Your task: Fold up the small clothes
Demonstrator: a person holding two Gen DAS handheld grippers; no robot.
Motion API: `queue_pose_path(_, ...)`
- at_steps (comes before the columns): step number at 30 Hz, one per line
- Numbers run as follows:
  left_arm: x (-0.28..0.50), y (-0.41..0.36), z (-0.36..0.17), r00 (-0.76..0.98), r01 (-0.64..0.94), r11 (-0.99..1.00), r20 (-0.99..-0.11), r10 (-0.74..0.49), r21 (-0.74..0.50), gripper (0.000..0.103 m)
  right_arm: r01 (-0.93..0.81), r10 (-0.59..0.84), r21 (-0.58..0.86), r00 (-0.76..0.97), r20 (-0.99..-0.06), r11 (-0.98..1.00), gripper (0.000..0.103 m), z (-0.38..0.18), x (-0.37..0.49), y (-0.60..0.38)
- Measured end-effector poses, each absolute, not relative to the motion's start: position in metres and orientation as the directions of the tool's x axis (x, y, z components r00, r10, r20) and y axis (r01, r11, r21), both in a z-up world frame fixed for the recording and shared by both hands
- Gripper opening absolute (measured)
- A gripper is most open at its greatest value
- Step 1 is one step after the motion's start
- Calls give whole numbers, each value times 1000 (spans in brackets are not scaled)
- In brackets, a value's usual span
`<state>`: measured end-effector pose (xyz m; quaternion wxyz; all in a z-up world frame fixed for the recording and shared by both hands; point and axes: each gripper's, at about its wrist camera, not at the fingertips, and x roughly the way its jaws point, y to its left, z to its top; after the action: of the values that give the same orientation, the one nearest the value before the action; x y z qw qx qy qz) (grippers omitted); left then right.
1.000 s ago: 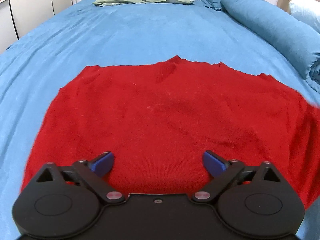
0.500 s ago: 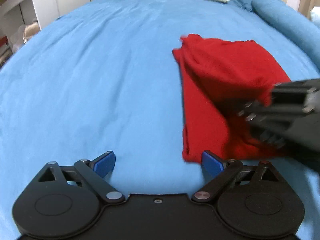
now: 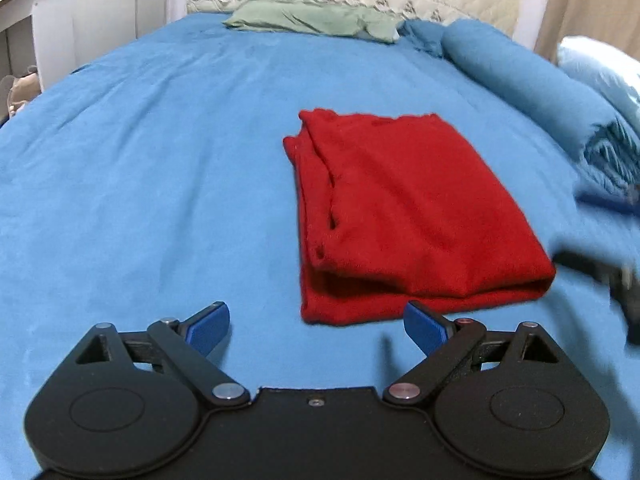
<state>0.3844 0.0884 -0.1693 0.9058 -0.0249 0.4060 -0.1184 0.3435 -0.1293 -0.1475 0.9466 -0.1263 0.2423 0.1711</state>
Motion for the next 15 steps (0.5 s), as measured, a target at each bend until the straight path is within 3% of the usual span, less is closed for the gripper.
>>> queue_pose_path(2, 386, 85, -171, 652, 173, 973, -724, -227, -149, 95, -317, 170, -197, 828, -534, 928, 89, -165, 336, -140)
queue_pose_path(5, 397, 83, -172, 660, 138, 971, -713, -237, -195, 88, -252, 82, -226, 818, -569, 941, 75, -186, 332, -150)
queue_pose_path(9, 405, 80, -169, 666, 123, 964, -701, -256, -236, 84, -216, 65, -205, 823, -564, 955, 65, -201, 339, -145)
queue_pose_path(12, 407, 78, -170, 664, 120, 960, -699, -266, -252, 73, -216, 67, -205, 827, -558, 955, 61, -206, 341, -140)
queue_pose_path(14, 410, 78, -171, 664, 112, 958, -697, -270, -265, 69, -204, 51, -220, 833, -550, 954, 49, -206, 345, -136)
queue_pose_path(15, 411, 78, -171, 665, 107, 957, -696, -272, -271, 59, -197, 43, -224, 834, -550, 954, 26, -206, 354, -134)
